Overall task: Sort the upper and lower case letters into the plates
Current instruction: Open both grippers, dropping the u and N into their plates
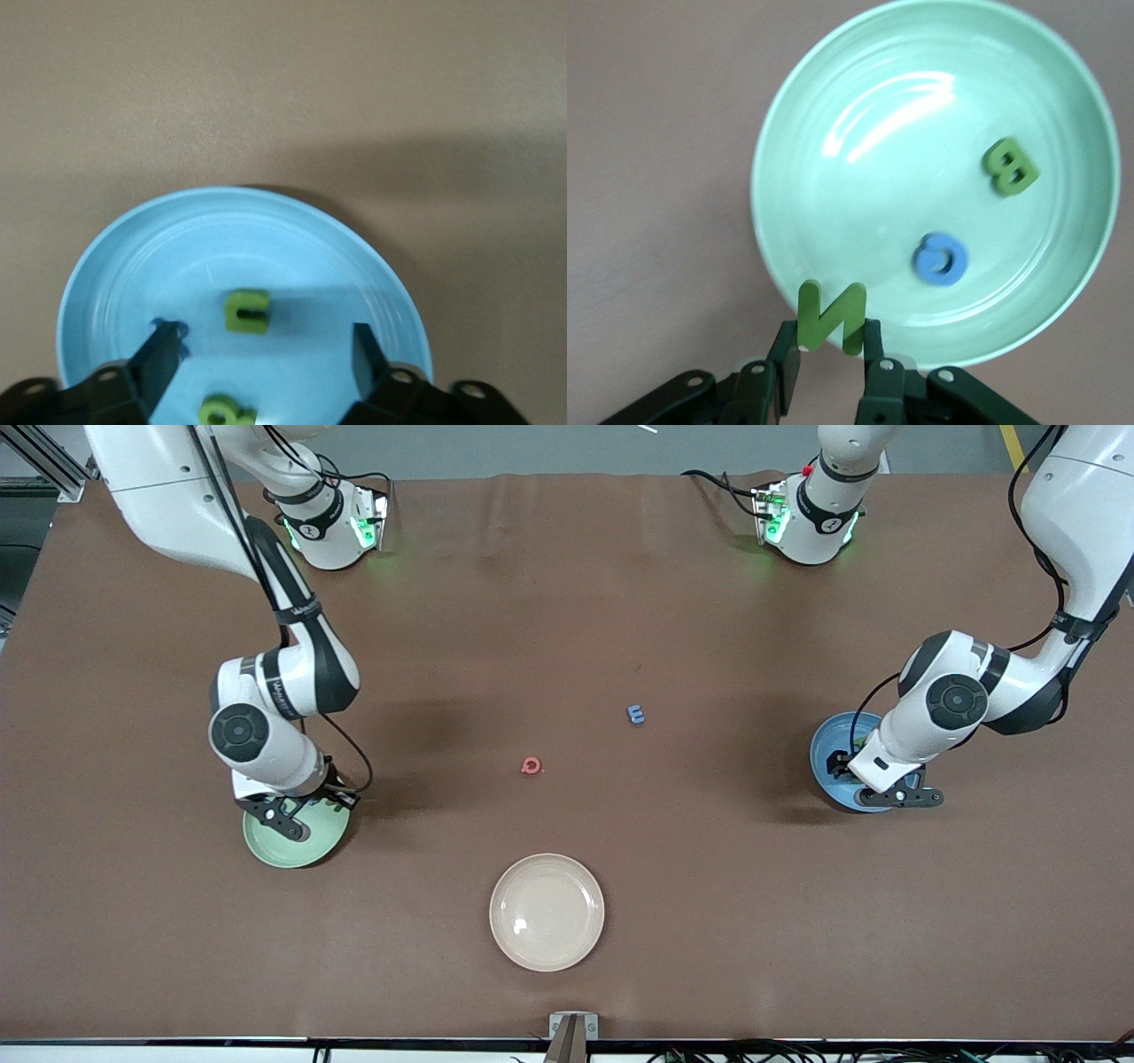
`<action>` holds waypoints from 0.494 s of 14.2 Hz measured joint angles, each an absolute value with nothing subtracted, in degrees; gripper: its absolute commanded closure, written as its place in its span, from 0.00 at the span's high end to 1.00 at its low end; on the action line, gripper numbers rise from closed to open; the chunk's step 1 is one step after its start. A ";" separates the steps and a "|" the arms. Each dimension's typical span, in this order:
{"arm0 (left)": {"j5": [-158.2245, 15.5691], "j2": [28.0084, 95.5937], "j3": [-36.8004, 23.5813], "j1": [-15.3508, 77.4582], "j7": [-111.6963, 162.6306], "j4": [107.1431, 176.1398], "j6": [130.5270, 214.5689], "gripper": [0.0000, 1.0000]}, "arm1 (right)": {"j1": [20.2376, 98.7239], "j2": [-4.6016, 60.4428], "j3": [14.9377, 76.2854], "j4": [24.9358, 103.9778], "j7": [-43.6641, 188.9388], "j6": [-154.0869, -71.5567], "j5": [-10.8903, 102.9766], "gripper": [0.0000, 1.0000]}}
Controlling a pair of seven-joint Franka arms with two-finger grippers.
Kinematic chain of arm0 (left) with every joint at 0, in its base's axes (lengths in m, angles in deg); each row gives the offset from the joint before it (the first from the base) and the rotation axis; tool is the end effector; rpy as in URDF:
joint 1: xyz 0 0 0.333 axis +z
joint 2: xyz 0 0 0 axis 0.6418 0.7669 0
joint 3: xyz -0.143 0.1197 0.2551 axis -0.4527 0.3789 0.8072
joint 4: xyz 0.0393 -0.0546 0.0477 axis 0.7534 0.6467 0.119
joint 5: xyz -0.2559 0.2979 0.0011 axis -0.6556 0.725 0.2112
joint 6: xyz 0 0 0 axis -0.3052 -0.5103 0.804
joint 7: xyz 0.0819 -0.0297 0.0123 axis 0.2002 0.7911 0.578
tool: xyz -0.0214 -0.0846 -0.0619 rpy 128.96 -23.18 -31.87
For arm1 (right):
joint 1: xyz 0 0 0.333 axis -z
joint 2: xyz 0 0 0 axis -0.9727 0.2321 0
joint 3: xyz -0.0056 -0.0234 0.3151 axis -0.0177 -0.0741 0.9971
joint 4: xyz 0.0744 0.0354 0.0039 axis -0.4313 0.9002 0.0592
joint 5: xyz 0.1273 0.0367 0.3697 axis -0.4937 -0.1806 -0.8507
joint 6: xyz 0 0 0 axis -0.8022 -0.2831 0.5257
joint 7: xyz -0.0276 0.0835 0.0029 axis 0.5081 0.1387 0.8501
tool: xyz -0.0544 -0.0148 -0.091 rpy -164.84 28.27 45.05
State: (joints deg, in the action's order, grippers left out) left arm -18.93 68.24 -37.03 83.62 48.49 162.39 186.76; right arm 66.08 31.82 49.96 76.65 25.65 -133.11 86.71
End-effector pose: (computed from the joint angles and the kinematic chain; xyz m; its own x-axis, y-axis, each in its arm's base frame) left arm 0.5644 -0.0334 0.2221 0.9969 -0.0633 -0.0463 -0.0689 -0.9889 -0.1314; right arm 0.6100 0.1007 0.2319 0.8685 -0.4957 -0.0019 -0.4943 -0.8663 0.0719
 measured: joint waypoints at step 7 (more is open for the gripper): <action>-28.63 64.86 -48.15 83.63 61.85 162.14 181.34 1.00 | 69.85 32.49 50.64 77.59 30.83 -135.27 86.70 0.02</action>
State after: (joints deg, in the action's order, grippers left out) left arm -28.63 64.86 -48.15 83.63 61.85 162.14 181.34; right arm 69.85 32.49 50.64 77.59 30.83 -135.27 86.70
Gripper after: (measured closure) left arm 0.000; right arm 0.670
